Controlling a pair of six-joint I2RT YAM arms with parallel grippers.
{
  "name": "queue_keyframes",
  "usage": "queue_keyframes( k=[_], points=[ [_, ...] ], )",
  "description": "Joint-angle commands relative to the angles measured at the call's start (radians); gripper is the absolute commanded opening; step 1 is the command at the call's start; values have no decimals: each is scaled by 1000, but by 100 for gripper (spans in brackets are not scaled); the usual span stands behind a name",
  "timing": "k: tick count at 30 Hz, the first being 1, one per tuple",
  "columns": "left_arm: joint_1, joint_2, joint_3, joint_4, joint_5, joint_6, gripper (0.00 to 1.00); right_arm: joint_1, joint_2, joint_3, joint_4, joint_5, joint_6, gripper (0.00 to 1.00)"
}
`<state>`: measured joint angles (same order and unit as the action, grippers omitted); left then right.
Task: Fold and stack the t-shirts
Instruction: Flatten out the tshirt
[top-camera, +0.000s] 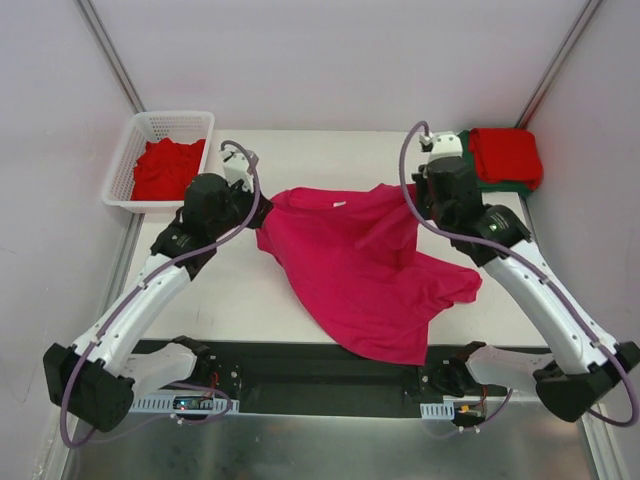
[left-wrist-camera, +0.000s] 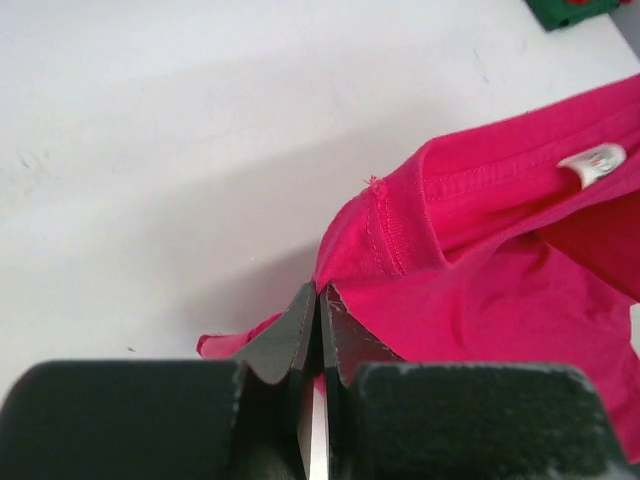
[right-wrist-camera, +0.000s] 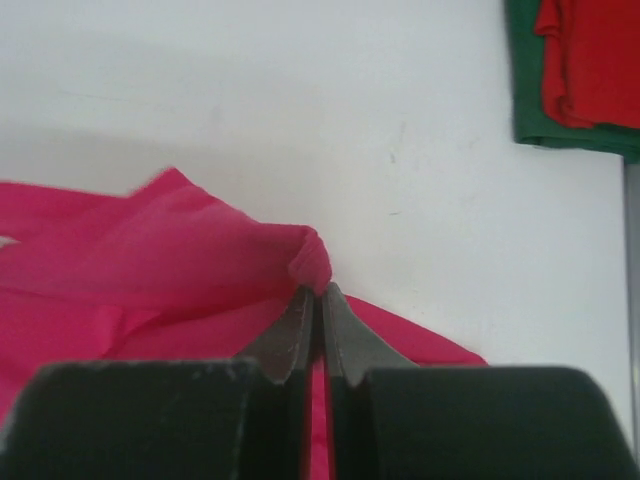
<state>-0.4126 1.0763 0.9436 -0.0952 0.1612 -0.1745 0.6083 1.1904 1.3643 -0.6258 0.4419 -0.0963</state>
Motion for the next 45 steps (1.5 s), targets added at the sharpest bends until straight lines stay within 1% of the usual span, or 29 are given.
queue_keyframes(
  k=[1, 6, 10, 12, 17, 18, 19, 23, 29, 33, 35, 38, 45],
  points=[
    [-2, -110, 112, -145, -87, 67, 0, -2, -136, -10, -63, 161, -14, 2],
    [0, -226, 196, -262, -114, 90, 0, -1, -285, 8, -78, 219, -6, 1],
    [-2, -283, 305, -339, -92, 107, 0, -2, -354, 59, -81, 202, -28, 1],
    [-2, -314, 346, -360, -65, 113, 0, -2, -382, 82, -65, 144, -58, 2],
    [-2, -365, 471, -396, 89, 115, 0, -1, -479, 99, 18, -15, -92, 1],
    [-2, -380, 486, -396, 112, 109, 0, -2, -486, 116, 24, -70, -95, 1],
    [-2, -383, 518, -397, 162, 96, 0, -2, -489, 128, 28, -95, -98, 1],
    [-2, -385, 604, -396, 268, 66, 0, -2, -491, 197, 50, -251, -105, 2],
    [0, -351, 741, -396, 379, 46, 0, -2, -474, 324, 84, -389, -111, 1],
    [0, -342, 836, -394, 432, 32, 0, -1, -459, 423, 84, -433, -109, 1],
    [1, -343, 865, -396, 449, 27, 0, -2, -459, 470, 92, -494, -108, 1],
    [3, -352, 911, -396, 465, 20, 0, -2, -469, 522, 94, -523, -108, 1],
    [8, -384, 945, -397, 446, 17, 0, -4, -512, 542, 94, -554, -92, 1]
  ],
)
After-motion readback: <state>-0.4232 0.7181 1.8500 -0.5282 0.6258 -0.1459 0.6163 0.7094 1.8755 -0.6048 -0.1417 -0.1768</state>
